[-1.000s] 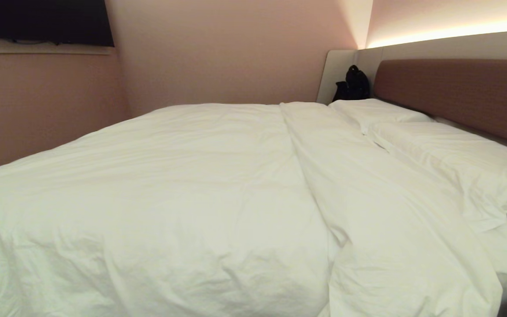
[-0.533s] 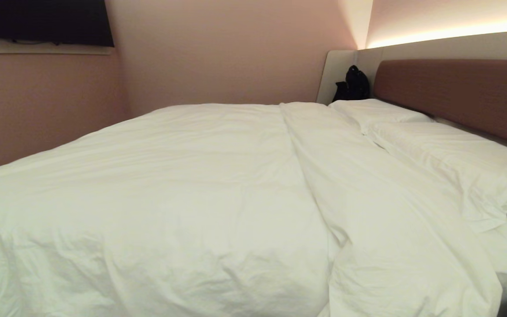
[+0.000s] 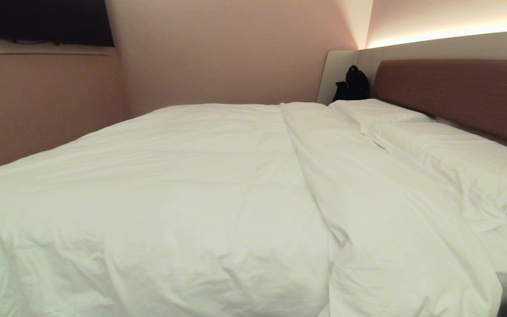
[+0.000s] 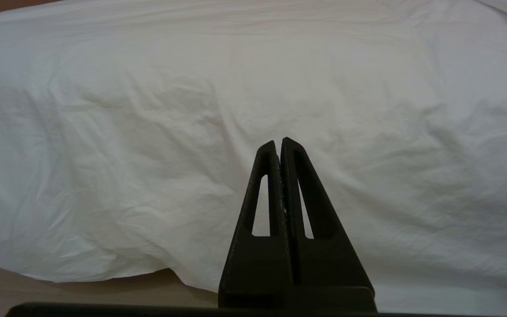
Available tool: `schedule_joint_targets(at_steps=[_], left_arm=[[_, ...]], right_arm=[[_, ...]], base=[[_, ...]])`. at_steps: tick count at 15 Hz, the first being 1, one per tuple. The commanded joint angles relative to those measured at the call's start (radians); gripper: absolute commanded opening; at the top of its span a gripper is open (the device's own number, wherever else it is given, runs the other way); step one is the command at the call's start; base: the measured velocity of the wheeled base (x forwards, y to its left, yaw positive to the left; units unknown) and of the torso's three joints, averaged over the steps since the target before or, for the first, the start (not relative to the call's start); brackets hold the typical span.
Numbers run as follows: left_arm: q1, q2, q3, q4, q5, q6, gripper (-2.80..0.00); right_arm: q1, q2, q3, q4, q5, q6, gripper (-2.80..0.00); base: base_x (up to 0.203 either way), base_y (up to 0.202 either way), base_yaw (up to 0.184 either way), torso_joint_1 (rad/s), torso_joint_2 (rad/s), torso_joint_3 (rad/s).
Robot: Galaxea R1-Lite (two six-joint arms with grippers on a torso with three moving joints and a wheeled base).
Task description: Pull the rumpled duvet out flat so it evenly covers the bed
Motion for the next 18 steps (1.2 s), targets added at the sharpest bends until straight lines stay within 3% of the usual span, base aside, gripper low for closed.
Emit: schedule_joint_targets(at_steps=[1,5,11,18], left_arm=[[0.0,0.0,0.0,0.0,0.0,0.001,-2.8],[0.0,0.0,0.0,0.0,0.0,0.001,-2.8],[0.0,0.0,0.0,0.0,0.0,0.001,-2.8],[0.0,0.0,0.0,0.0,0.0,0.0,-2.8]], right_arm=[[0.0,0.001,0.089,-0.176,-0.051,-0.021,-2.8],[0.0,-0.001,0.151,-0.176,-0.048,-0.023,-2.8],[0.0,-0.002,0.18,-0.123,0.037,-0.019,-2.8],[0.0,-0.002,0.178,-0.122,0.039,-0.017,-2.8]], base=[[0.0,0.0,0.0,0.0,0.0,0.0],[0.0,0.0,0.0,0.0,0.0,0.0],[0.0,0.0,0.0,0.0,0.0,0.0],[-0.009,0.0,0.0,0.002,0.0,0.0]])
